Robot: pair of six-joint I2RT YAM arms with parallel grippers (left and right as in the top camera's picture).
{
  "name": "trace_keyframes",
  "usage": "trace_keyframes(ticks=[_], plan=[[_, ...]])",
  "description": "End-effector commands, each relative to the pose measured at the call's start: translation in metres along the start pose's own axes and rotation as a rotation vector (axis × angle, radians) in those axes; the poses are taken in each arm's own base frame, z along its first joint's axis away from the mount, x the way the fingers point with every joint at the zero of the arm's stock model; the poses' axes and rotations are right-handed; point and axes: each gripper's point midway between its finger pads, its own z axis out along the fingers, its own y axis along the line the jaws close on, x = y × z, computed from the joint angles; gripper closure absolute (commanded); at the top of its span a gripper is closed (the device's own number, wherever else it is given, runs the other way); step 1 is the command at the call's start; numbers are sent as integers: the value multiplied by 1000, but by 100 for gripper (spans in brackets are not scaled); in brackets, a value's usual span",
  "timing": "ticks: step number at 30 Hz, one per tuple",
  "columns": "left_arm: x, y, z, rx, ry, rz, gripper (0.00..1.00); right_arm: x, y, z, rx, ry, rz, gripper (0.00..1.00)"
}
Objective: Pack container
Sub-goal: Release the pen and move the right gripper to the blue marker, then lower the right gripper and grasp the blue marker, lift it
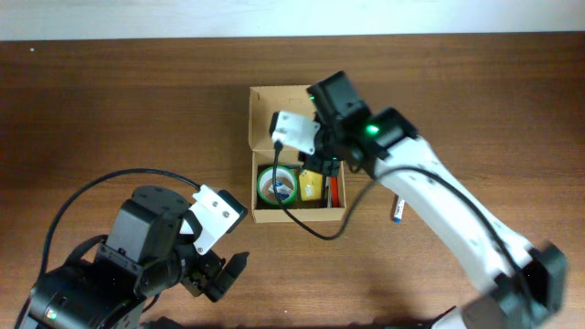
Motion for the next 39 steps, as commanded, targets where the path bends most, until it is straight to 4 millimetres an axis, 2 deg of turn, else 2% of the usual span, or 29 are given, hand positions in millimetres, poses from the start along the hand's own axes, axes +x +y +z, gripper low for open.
trace_keyframes(ticks=[1,6,14,20,25,29,33,39], plan=[[-4,-1,-4,8,-19,16,0,-1,-23,-39,161,0,167,69],[-4,-1,-4,8,-19,15,0,24,-40,-69,234,11,359,69],[-4,-1,-4,8,-19,16,0,102,-81,-90,329,78,835,69],[-4,-1,-4,8,-19,15,0,158,-94,-92,374,141,1170,69],[-4,-1,-4,8,-19,15,0,191,-87,-70,346,209,1391,69],[-4,-1,-4,8,-19,15,0,212,-67,-41,312,301,1473,74],[-4,-1,-4,8,-19,15,0,235,-51,-13,303,346,1541,74],[-4,-1,-4,8,-19,15,0,262,-32,9,297,379,1581,74]])
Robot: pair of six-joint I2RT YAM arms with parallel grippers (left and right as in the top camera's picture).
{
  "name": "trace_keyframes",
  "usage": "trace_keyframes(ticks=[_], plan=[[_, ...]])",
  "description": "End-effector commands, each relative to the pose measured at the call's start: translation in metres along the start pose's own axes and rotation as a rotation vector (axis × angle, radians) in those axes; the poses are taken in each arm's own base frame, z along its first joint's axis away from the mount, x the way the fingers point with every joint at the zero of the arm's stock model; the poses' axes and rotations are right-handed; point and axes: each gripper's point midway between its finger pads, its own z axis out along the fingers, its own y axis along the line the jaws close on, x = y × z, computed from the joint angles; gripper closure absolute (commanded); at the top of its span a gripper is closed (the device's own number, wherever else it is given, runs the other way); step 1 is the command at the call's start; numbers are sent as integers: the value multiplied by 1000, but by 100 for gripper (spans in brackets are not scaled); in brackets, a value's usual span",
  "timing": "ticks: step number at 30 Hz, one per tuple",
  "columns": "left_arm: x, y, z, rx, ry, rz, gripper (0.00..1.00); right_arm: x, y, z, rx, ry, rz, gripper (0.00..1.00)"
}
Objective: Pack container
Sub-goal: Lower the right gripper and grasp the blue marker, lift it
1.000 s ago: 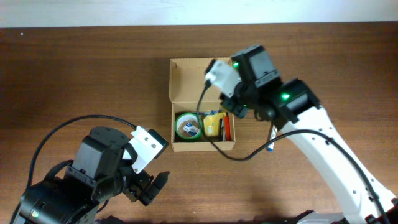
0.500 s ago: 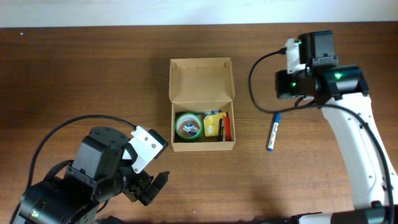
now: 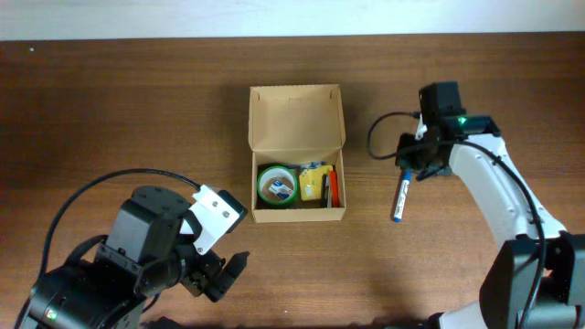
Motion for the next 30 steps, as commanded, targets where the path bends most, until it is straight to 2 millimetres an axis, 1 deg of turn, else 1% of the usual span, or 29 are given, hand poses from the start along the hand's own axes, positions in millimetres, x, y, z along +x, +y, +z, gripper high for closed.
trace_keyframes(ticks=[1,5,11,13,14,15,22,30], plan=[[-4,-1,-4,8,-19,15,0,9,-10,12,7,20,57,74],[-4,-1,-4,8,-19,15,1,15,-12,26,7,12,60,74],[-4,-1,-4,8,-19,15,0,26,-16,42,8,15,60,73],[-4,-1,-4,8,-19,15,0,28,-17,46,8,13,60,73],[-4,-1,-4,9,-19,15,0,29,-17,48,8,12,60,68],[-4,-1,-4,8,-19,15,0,30,-18,49,8,10,60,67],[-4,-1,-4,8,-19,15,0,38,-20,62,6,5,59,66],[-4,-1,-4,8,-19,15,0,45,-22,73,17,40,60,66]])
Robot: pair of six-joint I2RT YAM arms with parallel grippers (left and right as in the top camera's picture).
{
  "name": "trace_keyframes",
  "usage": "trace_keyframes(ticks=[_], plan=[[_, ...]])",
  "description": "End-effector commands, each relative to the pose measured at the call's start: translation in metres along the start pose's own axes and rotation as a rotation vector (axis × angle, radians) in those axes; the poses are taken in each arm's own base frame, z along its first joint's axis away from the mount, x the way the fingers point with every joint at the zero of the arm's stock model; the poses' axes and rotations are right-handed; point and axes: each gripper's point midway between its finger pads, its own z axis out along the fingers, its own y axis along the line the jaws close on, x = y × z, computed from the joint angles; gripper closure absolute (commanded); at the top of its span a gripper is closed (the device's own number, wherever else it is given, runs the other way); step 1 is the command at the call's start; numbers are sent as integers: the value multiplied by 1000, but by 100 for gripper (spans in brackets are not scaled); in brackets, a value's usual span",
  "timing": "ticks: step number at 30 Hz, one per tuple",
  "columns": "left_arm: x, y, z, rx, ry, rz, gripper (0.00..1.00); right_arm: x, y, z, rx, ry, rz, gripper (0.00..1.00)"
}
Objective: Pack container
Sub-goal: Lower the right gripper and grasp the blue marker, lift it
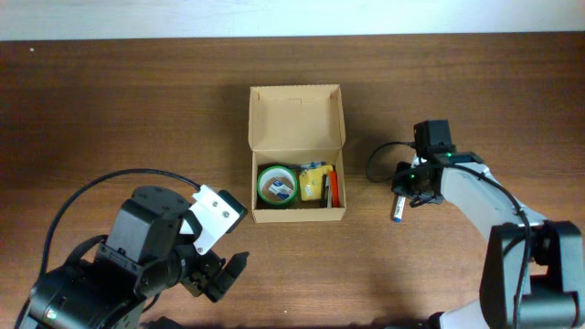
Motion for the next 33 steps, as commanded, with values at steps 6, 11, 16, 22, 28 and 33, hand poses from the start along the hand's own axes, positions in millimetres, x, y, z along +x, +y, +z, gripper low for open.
trace_keyframes(ticks=[6,11,16,22,28,33], plan=[[-4,-1,-4,8,-19,15,0,7,-4,15,12,36,15,66],[-4,-1,-4,8,-20,15,0,10,-6,21,19,56,15,67],[-4,-1,-4,8,-19,15,0,8,-5,21,15,46,15,84],[-4,-1,-4,8,-19,15,0,-2,3,16,-13,30,14,96],[-4,-1,-4,8,-19,15,0,-36,30,-24,-104,21,12,96],[-4,-1,-4,8,-19,15,0,-79,48,-79,-139,-46,6,96]])
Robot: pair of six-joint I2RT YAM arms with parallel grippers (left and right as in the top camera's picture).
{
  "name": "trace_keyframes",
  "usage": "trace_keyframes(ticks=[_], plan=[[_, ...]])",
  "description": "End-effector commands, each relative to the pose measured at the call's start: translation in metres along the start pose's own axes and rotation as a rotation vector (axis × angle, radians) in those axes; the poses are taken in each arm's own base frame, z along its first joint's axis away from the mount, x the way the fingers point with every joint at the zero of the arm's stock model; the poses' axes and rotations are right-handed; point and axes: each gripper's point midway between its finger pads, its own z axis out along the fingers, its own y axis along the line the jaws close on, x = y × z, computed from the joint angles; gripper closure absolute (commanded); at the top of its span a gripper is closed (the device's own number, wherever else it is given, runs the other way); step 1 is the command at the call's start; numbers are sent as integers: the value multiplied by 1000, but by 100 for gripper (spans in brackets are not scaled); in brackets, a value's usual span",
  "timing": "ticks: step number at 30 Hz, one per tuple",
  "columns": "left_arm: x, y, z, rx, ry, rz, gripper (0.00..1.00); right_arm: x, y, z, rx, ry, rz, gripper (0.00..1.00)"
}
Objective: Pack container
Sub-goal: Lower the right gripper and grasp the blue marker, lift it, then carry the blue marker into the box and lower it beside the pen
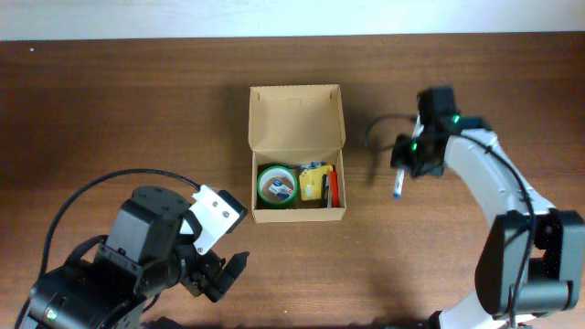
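An open cardboard box [297, 119] sits mid-table with its lid flap folded back. Inside lie a green tape roll [277, 185], a yellow item [313, 186] and a red item [334, 190]. To the right of the box my right gripper [403, 170] is shut on the top end of a blue and white marker [398, 186]. The marker hangs above the table and throws a shadow to the left. My left gripper [228, 272] rests near the front left, open and with nothing in it, well apart from the box.
The left arm's bulky body [119, 265] and its black cable [101, 187] fill the front left corner. A black cable loops from the right wrist [377, 137] between the box and the right arm. Bare wooden table [137, 110] surrounds the box.
My right gripper, low over the marker lying on the table, has closed on it and raised it. The marker now sits farther back and off the wood. The left arm has not moved.
First my right gripper was over the box, with the marker lying on the table to the right. It then stood at the right above the marker, then down at the marker's top end. Now it holds the marker up off the table.
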Motion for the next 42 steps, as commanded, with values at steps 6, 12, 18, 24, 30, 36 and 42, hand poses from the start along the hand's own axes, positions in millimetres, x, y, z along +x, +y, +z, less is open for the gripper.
trace_keyframes(ticks=[6,12,18,24,30,36,42], plan=[[-4,-1,-4,8,-20,15,0,-62,54,-96,-183,-157,-84,96],[-4,-1,-4,8,-19,15,0,-64,106,-134,-324,-213,-266,96],[-4,-1,-4,8,-20,15,0,-29,165,-133,-359,-234,-662,96],[-4,-1,-4,8,-20,15,0,16,220,-135,-394,-286,-1139,96],[-4,-1,-4,8,-19,15,0,45,245,-135,-390,-343,-1511,96],[-4,-1,-4,8,-20,16,0,50,248,-115,-378,-329,-1678,96],[-4,-1,-4,8,-19,15,0,54,244,-68,-382,-199,-1668,96]])
